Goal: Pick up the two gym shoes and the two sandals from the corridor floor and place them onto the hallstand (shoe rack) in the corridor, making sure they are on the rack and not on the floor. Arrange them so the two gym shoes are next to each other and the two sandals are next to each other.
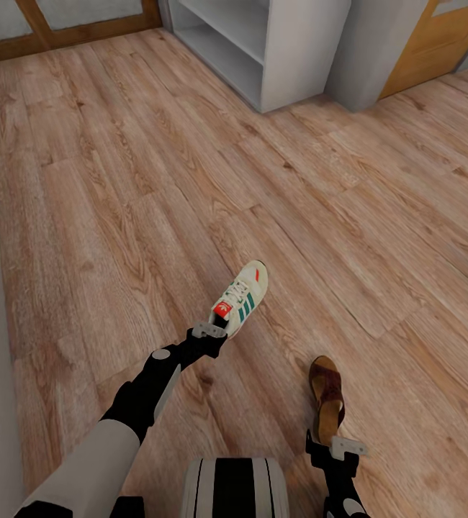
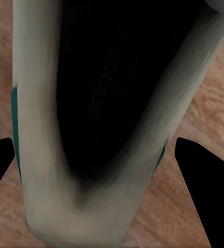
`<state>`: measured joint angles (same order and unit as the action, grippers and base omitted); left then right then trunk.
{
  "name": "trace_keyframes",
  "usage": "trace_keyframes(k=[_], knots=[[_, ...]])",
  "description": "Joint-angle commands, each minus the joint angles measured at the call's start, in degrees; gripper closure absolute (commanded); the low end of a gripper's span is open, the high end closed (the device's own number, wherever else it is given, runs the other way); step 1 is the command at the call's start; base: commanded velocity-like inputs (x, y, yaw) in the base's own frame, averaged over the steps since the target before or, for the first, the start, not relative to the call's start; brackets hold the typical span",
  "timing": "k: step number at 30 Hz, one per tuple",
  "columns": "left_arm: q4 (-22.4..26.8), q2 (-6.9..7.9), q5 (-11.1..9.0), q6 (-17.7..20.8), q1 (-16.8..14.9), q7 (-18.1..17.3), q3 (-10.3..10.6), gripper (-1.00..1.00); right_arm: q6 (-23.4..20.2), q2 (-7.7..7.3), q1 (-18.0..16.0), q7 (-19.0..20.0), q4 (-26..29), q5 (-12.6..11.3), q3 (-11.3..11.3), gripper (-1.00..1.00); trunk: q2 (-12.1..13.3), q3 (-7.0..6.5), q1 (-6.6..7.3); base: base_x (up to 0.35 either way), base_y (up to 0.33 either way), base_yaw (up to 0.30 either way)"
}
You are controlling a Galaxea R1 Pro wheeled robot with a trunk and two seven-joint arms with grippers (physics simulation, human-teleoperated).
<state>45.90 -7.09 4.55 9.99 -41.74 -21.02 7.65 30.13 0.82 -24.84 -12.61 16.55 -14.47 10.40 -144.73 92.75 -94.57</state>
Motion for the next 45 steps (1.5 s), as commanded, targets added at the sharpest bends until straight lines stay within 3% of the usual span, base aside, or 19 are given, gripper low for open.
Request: trace_keyframes(k=[1, 26, 31, 32, 45], knots=[[0.1, -0.03, 0.5, 0.2, 0.0, -0.3, -0.1, 1.00, 0.2, -0.04, 0.0, -0.3, 0.0, -0.5, 0.5, -1.00, 0.0, 0.03, 0.01, 0.022, 0.007, 0.000], [2.2, -0.08, 0.5, 1.0, 0.0, -0.3, 0.0, 1.00, 0.2, -0.11, 0.0, -0.3, 0.0, -0.5, 0.5, -1.00, 0.0, 0.47, -0.05, 0.001, 0.000, 0.000], [5.4, -0.17, 0.5, 1.2, 0.0, -0.3, 0.1, 1.00, 0.2, -0.11, 0.0, -0.4, 0.0, -0.5, 0.5, -1.00, 0.0, 0.47, -0.05, 0.000, 0.000, 0.000], [6.4, -0.19, 0.4, 1.5, 0.0, -0.3, 0.1, 1.00, 0.2, -0.11, 0.0, -0.4, 0.0, -0.5, 0.5, 1.00, 0.0, 0.47, -0.05, 0.000, 0.000, 0.000], [10.1, -0.20, 0.4, 4.7, 0.0, -0.3, 1.5, 1.00, 0.2, -0.11, 0.0, -0.4, 0.0, -0.5, 0.4, 1.00, 0.0, 0.47, -0.05, 0.000, 0.000, 0.000]])
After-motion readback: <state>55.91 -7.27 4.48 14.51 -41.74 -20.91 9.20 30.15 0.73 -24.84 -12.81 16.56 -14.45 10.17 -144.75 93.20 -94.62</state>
